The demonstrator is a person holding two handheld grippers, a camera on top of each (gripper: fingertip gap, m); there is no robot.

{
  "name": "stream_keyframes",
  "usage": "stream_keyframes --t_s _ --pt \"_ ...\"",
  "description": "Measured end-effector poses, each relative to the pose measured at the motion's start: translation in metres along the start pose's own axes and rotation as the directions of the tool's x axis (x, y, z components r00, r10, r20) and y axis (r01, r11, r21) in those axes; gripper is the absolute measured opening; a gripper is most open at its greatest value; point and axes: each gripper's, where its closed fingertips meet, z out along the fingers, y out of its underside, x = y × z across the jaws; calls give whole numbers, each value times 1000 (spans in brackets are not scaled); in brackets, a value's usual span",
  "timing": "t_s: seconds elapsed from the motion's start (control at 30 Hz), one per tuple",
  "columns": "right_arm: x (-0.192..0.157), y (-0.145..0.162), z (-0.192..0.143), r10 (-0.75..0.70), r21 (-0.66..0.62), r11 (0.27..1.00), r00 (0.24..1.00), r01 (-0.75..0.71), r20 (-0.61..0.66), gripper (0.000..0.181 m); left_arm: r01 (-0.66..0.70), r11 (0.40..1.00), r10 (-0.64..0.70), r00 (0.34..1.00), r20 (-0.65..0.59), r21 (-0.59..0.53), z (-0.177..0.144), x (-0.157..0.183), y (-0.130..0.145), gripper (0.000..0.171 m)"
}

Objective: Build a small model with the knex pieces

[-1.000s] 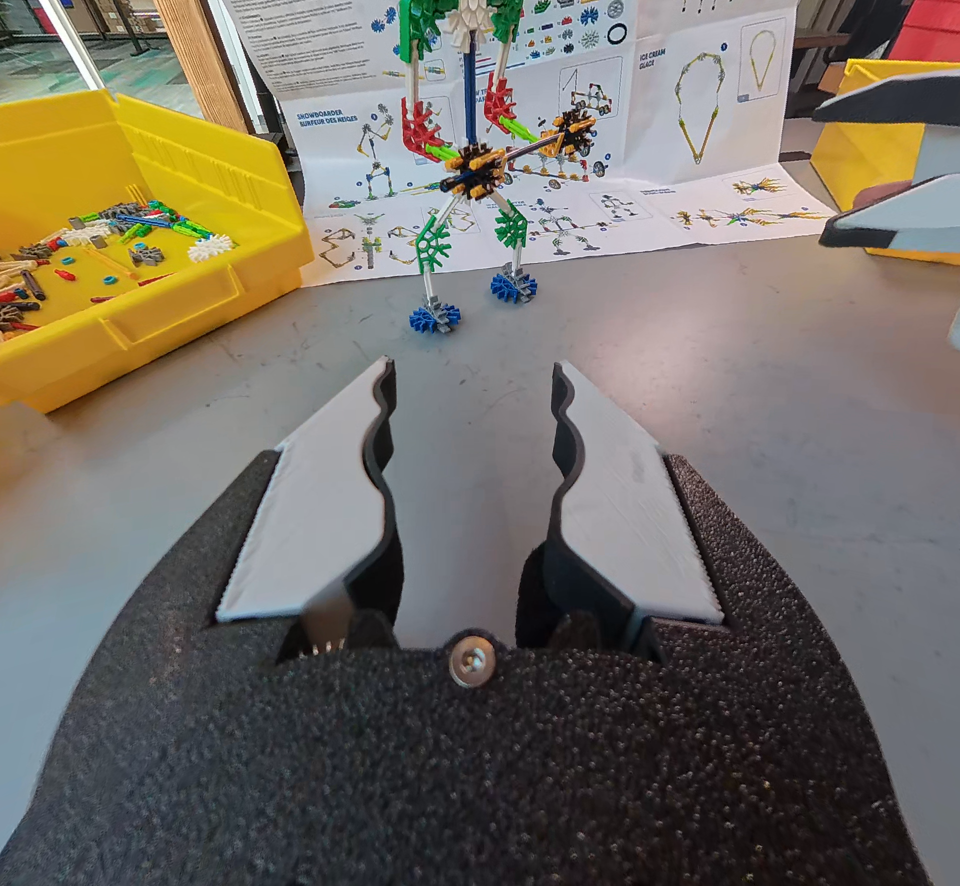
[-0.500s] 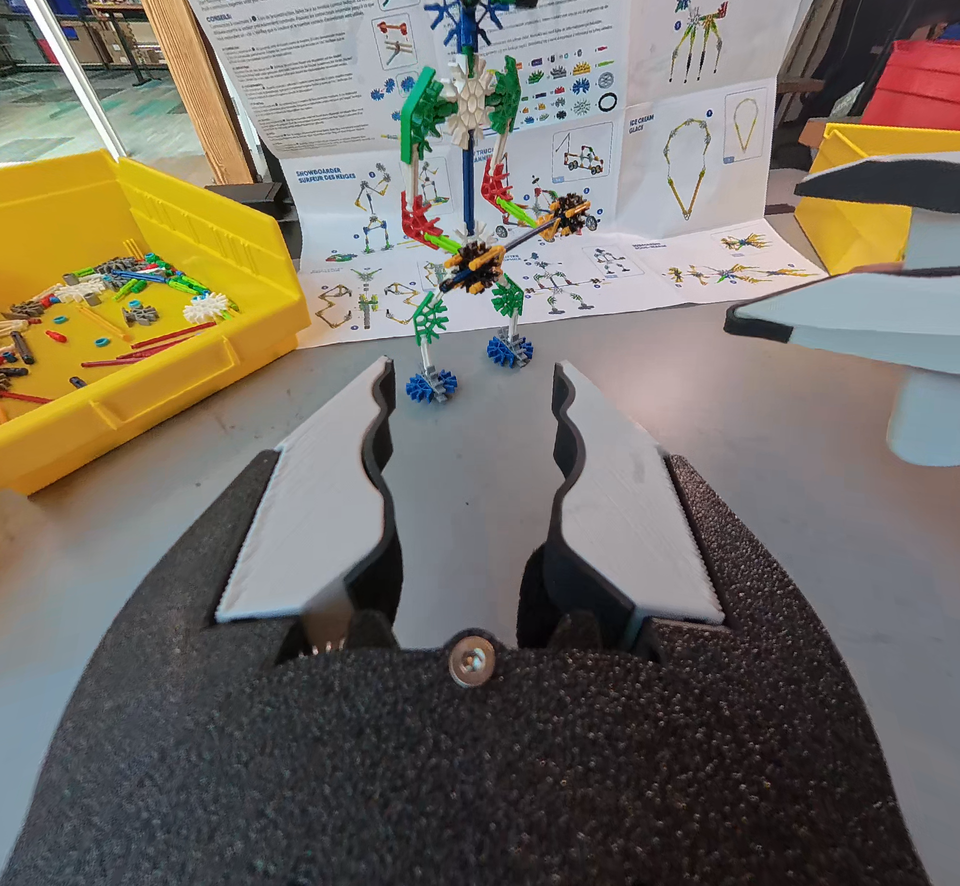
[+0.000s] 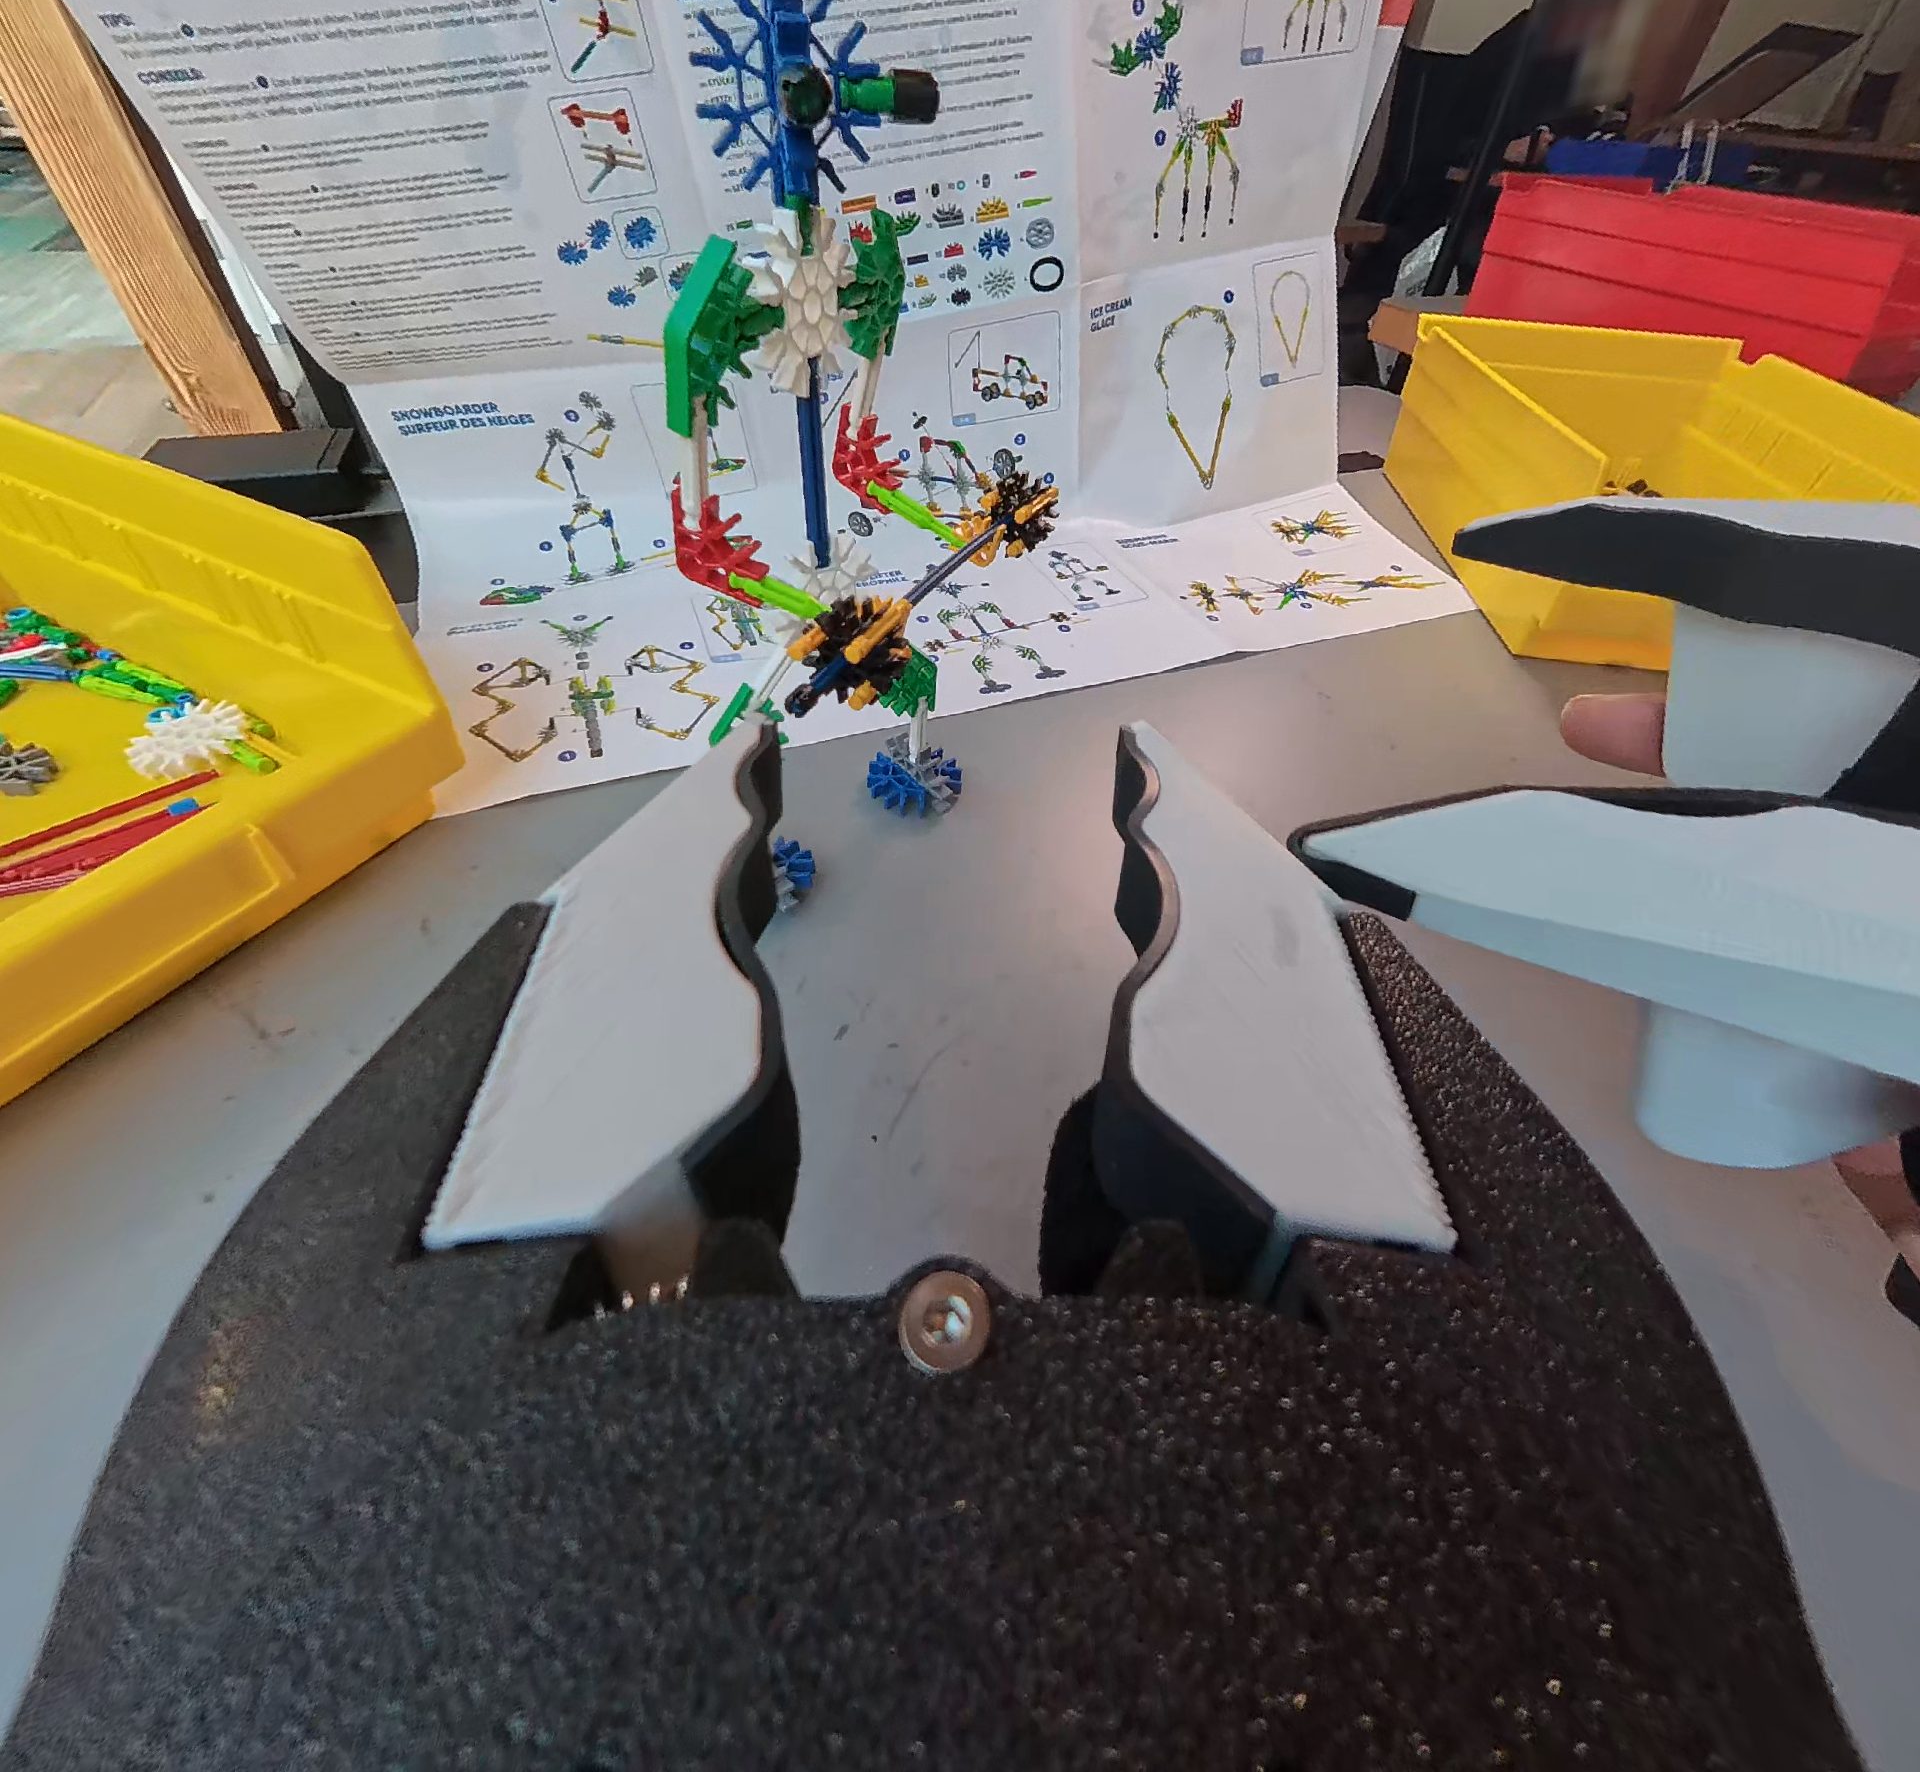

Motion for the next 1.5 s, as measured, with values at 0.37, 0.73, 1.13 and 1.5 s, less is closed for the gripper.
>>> stream_keyframes --t_s 0.37,0.73,1.13,1.5 --pt "-5 -8 0 -2 16 1000 1000 2 7 105 -35 999 34 996 78 14 -9 -9 -5 67" --pt "-9 -1 1 19 7 1000 999 -20 51 105 -67 998 66 982 177 -3 -22 -19 -2 69" --pt "2 6 1 25 -2 1000 995 -25 93 104 -82 996 86 962 261 -25 -36 -22 5 72" --pt "59 -4 6 -82 -26 996 983 88 164 100 -67 998 70 945 320 -19 -26 -10 1 81"
